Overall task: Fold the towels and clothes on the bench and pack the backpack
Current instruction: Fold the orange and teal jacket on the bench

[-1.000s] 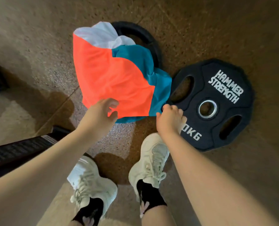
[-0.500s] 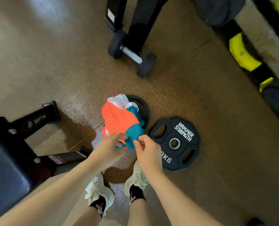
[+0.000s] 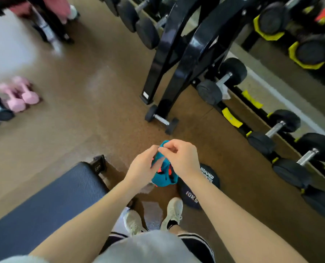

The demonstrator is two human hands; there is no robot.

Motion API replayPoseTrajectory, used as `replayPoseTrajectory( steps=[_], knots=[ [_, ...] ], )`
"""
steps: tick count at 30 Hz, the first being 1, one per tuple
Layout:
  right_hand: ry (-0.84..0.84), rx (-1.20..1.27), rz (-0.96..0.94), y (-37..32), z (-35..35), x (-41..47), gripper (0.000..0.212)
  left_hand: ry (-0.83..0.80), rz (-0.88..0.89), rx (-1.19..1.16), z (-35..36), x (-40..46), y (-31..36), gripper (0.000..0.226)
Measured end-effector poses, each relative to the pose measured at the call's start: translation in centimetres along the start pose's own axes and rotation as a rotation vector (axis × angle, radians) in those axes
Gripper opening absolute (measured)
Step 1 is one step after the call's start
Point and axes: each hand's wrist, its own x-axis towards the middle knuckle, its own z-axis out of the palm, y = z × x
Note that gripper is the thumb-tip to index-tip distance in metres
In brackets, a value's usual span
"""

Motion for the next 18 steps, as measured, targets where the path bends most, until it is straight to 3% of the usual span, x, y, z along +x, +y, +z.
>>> replayPoseTrajectory(
  steps=[3, 6, 8, 11, 14, 18],
  knots=[
    [0.013, -0.012, -0.058, -1.6, -2.6, -0.5, 0.01, -0.055, 0.139, 0.073, -3.0, -0.1, 2.0, 0.021],
    [0.041, 0.048, -0.112, -1.7, -4.2, -0.5, 0.02, -0.013, 0.195, 0.07, -5.2, -0.2, 3.4, 0.021],
    [-0.034, 0.107, -0.101, -1.4, -4.6, -0.5, 0.03, 0.012, 0.206, 0.041, -6.4, -0.6, 4.0, 0.018],
    [-0.183, 0.06, -0.116, -0.9, -4.2, 0.0, 0.031, 0.086, 0.176, -0.036, -7.9, -1.1, 5.2, 0.014],
    [-0.179, -0.144, -0.216, 0.2, -3.3, 1.1, 0.02, 0.193, 0.133, -0.105, -8.5, -1.9, 6.3, 0.011],
    [-0.202, -0.19, -0.208, 1.0, -3.9, 2.4, 0.011, 0.375, 0.034, -0.2, -8.7, -3.3, 7.1, 0.012]
  ],
)
